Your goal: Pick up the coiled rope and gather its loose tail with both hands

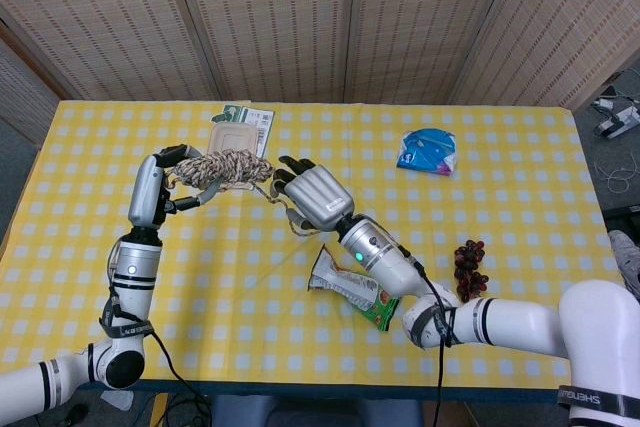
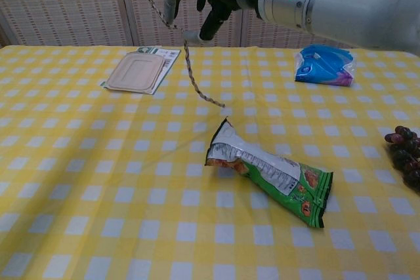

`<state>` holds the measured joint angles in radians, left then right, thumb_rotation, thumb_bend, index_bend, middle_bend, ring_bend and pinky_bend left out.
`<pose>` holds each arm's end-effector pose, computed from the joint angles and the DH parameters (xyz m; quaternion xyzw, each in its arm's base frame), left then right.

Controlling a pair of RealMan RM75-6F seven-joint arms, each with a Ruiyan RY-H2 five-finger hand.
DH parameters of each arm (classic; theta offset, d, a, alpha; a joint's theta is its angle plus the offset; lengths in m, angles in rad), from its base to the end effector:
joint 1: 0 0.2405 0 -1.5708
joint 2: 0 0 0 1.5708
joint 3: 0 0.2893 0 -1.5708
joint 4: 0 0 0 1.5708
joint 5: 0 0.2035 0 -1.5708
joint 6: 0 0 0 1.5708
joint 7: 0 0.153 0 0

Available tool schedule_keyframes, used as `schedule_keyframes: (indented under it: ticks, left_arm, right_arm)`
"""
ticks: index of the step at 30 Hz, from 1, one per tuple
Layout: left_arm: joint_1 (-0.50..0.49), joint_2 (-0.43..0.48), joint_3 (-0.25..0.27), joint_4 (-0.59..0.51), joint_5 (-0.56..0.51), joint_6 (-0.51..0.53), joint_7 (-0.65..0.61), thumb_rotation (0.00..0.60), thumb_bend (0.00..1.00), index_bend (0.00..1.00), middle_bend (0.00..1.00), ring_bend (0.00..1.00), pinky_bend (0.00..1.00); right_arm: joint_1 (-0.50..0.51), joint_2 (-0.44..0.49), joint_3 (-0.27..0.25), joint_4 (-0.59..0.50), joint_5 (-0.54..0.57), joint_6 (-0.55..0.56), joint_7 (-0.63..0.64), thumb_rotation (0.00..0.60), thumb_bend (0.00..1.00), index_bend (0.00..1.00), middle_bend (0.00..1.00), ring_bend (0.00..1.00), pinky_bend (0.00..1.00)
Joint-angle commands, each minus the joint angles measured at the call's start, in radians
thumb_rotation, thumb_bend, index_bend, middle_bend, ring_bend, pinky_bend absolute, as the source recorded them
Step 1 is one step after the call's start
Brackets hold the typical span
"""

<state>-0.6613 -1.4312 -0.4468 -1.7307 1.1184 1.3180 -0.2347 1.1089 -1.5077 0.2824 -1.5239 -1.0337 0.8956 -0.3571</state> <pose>-0.1244 0.3854 0.1189 -0.4285 -0.4941 -0.6885 0.3133 -0.0072 -0.4206 0.0084 0.7813 -0.2702 0.4524 0.3345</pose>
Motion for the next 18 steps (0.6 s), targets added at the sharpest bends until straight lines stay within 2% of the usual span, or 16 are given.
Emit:
schedule_keyframes:
  ticks: [1, 7, 18]
  left_arm:
    - [0.006, 0.000, 0.001, 0.008, 0.014, -0.003, -0.017, 0.558, 0.26, 0.74, 0.72, 0.51, 0.31]
    - [0.014, -0.001, -0.005, 0.016, 0.027, -0.005, -0.043, 0.556, 0.26, 0.74, 0.72, 0.51, 0.31]
    - [0.028, 0.005, -0.031, -0.005, 0.008, -0.016, -0.092, 0.563, 0.26, 0.74, 0.72, 0.51, 0.31]
  right_arm:
    - [-0.015, 0.023, 0.007, -0.024, 0.008, 0.013, 0.002, 0.600, 0.24, 0.13, 0.19, 0.10, 0.23]
    - [-0.048, 0.093, 0.003, -0.077, 0.009, 0.034, -0.009, 0.600, 0.22, 0.07, 0.17, 0.10, 0.23]
    - [-0.150, 0.286, -0.024, -0.206, 0.006, 0.116, -0.058, 0.600, 0.21, 0.06, 0.16, 0.10, 0.23]
